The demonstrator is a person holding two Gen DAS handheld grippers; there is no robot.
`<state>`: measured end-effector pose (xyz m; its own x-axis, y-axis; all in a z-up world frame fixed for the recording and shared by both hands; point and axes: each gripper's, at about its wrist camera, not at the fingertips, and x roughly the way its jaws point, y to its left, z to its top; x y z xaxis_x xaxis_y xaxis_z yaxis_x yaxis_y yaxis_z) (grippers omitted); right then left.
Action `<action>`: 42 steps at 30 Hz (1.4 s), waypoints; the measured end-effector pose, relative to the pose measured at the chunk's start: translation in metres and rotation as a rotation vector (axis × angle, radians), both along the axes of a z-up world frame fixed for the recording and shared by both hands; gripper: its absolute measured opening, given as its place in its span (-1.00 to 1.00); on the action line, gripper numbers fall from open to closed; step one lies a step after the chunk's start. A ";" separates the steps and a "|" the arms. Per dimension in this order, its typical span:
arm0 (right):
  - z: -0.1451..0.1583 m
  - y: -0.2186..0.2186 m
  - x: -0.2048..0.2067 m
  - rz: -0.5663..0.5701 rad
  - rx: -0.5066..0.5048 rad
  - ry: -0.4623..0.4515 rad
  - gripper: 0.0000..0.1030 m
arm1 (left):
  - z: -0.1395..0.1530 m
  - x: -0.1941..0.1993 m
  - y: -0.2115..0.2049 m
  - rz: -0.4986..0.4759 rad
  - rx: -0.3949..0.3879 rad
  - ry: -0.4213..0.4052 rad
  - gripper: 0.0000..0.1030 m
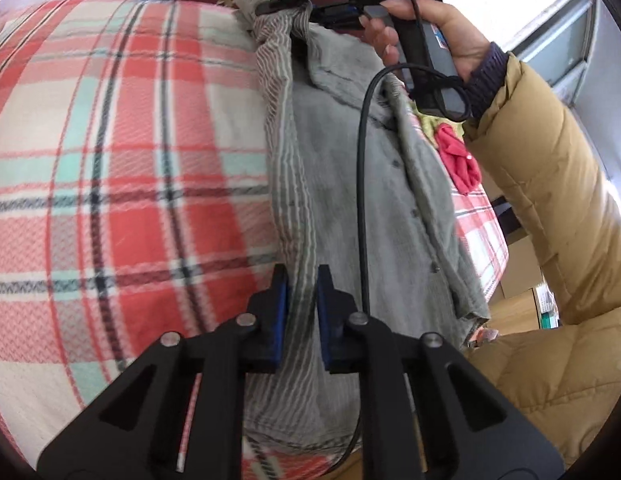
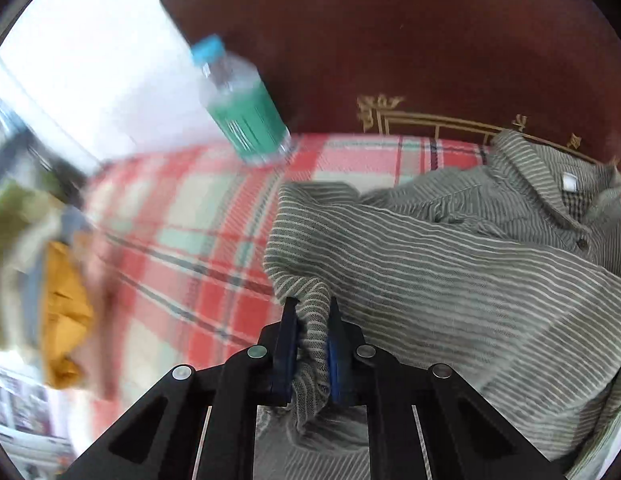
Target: Fold clothes
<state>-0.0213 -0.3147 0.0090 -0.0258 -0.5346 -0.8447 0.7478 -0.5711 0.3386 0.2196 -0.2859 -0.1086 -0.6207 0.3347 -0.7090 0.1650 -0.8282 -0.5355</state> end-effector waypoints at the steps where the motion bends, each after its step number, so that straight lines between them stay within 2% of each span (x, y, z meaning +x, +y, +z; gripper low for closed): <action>1: 0.005 0.009 -0.004 -0.010 -0.039 -0.020 -0.79 | 0.004 -0.002 0.003 -0.010 -0.003 0.010 -0.70; 5: 0.025 0.049 -0.017 -0.070 -0.186 -0.102 -0.79 | 0.022 -0.007 0.019 -0.059 -0.019 0.047 -0.70; 10: 0.026 0.108 -0.033 -0.165 -0.345 -0.186 -0.82 | 0.037 -0.022 0.045 -0.141 -0.035 0.066 -0.70; 14: 0.015 0.153 -0.049 -0.258 -0.435 -0.233 -0.82 | 0.036 -0.037 0.063 -0.194 -0.032 0.049 -0.70; 17: 0.002 0.176 -0.057 -0.306 -0.433 -0.245 -0.82 | 0.030 -0.049 0.075 -0.218 -0.031 0.036 -0.70; 19: -0.001 0.178 -0.058 -0.277 -0.395 -0.234 -0.82 | 0.024 -0.055 0.082 -0.228 -0.024 0.020 -0.70; 21: 0.005 0.160 -0.044 -0.205 -0.354 -0.186 -0.78 | 0.016 -0.061 0.084 -0.229 -0.019 -0.002 -0.70; 22: 0.008 0.151 -0.037 -0.169 -0.333 -0.162 -0.63 | 0.014 -0.063 0.084 -0.225 -0.015 -0.008 -0.70; 23: 0.011 0.142 -0.030 -0.133 -0.312 -0.138 -0.34 | 0.011 -0.064 0.084 -0.221 -0.011 -0.015 -0.70; 25: 0.012 0.115 -0.011 -0.048 -0.243 -0.080 0.09 | 0.005 -0.067 0.084 -0.212 -0.003 -0.029 -0.70; 26: 0.011 0.098 0.001 -0.001 -0.199 -0.047 0.10 | 0.003 -0.068 0.084 -0.208 0.001 -0.036 -0.70; 32: 0.005 -0.004 0.072 0.275 0.070 0.149 0.14 | -0.006 -0.062 0.080 -0.177 0.024 -0.053 -0.70; 36: -0.034 -0.039 0.089 0.284 0.292 0.281 0.15 | -0.011 -0.058 0.072 -0.164 0.043 -0.054 -0.70; 38: -0.051 -0.045 0.085 0.269 0.343 0.246 0.12 | -0.012 -0.057 0.070 -0.162 0.049 -0.051 -0.70; 39: -0.056 -0.046 0.084 0.265 0.364 0.260 0.07 | -0.012 -0.056 0.069 -0.161 0.052 -0.049 -0.70; 40: -0.062 -0.047 0.083 0.261 0.382 0.277 -0.18 | -0.013 -0.056 0.070 -0.162 0.055 -0.050 -0.70; 42: -0.059 -0.042 0.077 0.254 0.361 0.289 -0.52 | -0.014 -0.056 0.069 -0.167 0.056 -0.048 -0.70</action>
